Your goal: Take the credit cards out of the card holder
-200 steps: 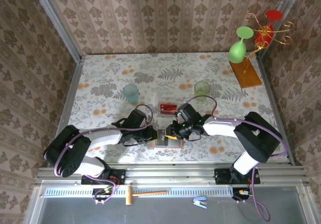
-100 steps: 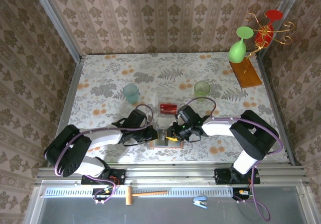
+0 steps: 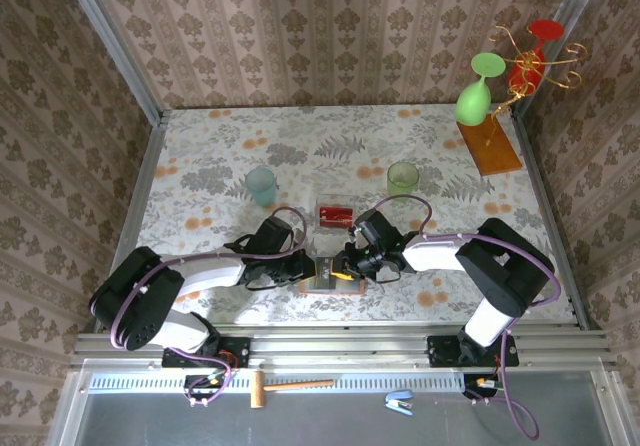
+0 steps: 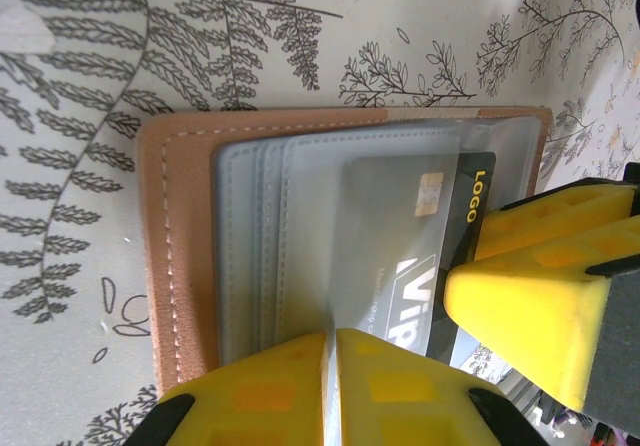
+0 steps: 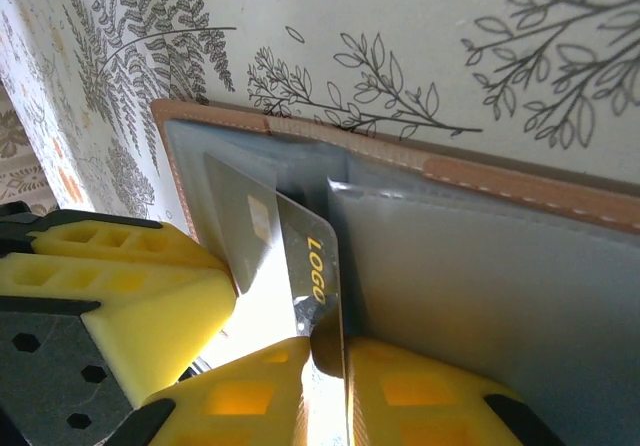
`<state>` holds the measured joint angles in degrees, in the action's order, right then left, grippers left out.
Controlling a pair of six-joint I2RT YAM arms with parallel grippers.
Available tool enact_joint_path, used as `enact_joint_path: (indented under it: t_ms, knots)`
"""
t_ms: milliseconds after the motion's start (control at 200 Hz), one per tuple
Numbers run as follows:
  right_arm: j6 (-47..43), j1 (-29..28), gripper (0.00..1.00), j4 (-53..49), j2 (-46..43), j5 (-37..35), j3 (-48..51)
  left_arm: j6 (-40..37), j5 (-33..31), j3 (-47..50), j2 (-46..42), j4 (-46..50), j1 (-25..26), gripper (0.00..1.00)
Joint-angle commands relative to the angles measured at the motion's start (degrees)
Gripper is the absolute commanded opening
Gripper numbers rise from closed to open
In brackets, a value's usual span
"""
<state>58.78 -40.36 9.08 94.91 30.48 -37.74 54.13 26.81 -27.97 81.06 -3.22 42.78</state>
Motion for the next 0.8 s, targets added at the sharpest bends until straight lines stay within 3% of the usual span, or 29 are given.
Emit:
enact_joint_path:
  t_ms: [0,795]
  knots:
    - [0.1,0.4,0.15,-0.1,-0.1,0.5,0.8,-1.3,-0.5,-0.6,1.5,1.8,0.5,0.12]
    - [-6.2,3.2,0.13,-11.1,-5.8,-2.3,1.1,0.1,-1.3,1.0,-0.5,1.2,1.2,0.12]
